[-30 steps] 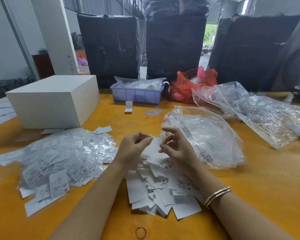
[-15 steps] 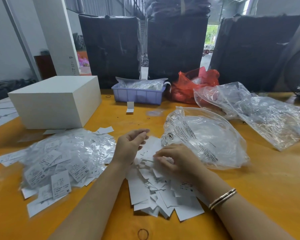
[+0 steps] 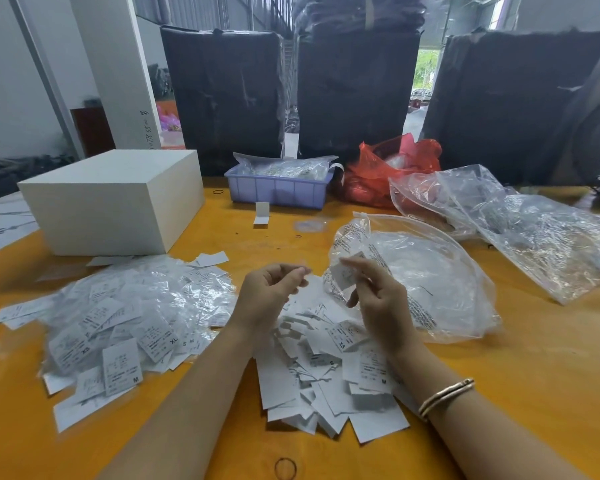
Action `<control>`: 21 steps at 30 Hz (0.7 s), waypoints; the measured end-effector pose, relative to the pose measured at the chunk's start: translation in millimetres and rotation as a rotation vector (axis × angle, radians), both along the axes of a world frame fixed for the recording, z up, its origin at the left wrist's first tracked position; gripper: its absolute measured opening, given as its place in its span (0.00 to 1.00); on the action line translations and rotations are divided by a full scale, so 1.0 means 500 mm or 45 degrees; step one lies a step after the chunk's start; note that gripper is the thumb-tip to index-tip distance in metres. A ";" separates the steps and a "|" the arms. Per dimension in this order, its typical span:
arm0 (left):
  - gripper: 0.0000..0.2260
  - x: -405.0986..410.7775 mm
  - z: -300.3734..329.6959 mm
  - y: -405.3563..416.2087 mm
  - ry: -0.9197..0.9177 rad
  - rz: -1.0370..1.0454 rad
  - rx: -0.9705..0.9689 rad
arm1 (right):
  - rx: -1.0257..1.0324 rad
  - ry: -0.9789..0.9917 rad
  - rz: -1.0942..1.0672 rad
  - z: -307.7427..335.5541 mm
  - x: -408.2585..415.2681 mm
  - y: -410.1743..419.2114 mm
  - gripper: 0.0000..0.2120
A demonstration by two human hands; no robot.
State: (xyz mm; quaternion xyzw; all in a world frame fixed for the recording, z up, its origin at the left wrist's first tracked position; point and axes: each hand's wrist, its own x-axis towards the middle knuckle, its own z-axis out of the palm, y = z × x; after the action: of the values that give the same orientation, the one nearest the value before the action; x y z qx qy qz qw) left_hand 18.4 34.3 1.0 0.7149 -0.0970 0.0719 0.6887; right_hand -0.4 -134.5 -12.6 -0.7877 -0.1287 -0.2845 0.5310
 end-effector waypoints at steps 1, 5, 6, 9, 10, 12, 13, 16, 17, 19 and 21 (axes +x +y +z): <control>0.05 -0.001 -0.001 0.000 -0.027 -0.017 0.042 | 0.031 0.012 0.027 0.002 -0.001 0.001 0.17; 0.04 -0.005 -0.012 -0.001 -0.145 -0.107 0.283 | -0.051 0.058 0.141 0.008 -0.007 0.002 0.09; 0.04 -0.005 -0.015 -0.002 -0.174 -0.136 0.333 | -0.133 0.037 0.134 0.009 -0.008 0.002 0.09; 0.04 -0.006 -0.018 -0.003 -0.234 -0.176 0.418 | -0.250 -0.103 0.091 0.008 -0.008 0.008 0.05; 0.04 -0.006 -0.017 -0.004 -0.234 -0.174 0.415 | -0.229 -0.130 0.080 0.008 -0.008 0.008 0.03; 0.02 -0.006 -0.015 -0.005 -0.204 -0.167 0.335 | -0.150 -0.132 0.063 0.007 -0.005 0.004 0.02; 0.01 -0.007 -0.013 -0.006 -0.176 -0.162 0.269 | -0.118 -0.131 0.061 0.007 -0.004 0.001 0.03; 0.03 -0.007 -0.009 -0.007 -0.110 -0.136 0.131 | -0.016 -0.082 0.080 0.006 -0.003 0.000 0.06; 0.03 -0.007 -0.008 -0.006 -0.111 -0.117 0.132 | 0.045 -0.050 0.086 0.007 -0.002 0.002 0.08; 0.04 -0.005 -0.009 -0.005 -0.128 -0.077 0.167 | 0.213 -0.014 0.097 0.009 -0.001 0.001 0.15; 0.04 -0.005 -0.010 -0.003 -0.153 -0.062 0.202 | 0.403 0.012 0.145 0.012 0.000 -0.002 0.23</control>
State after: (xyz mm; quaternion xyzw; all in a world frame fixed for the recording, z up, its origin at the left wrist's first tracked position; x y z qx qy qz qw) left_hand 16.0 33.0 -4.1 0.7590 -0.1607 0.0901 0.6245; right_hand -0.5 -135.4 -6.7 -0.6870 -0.1243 -0.2671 0.6642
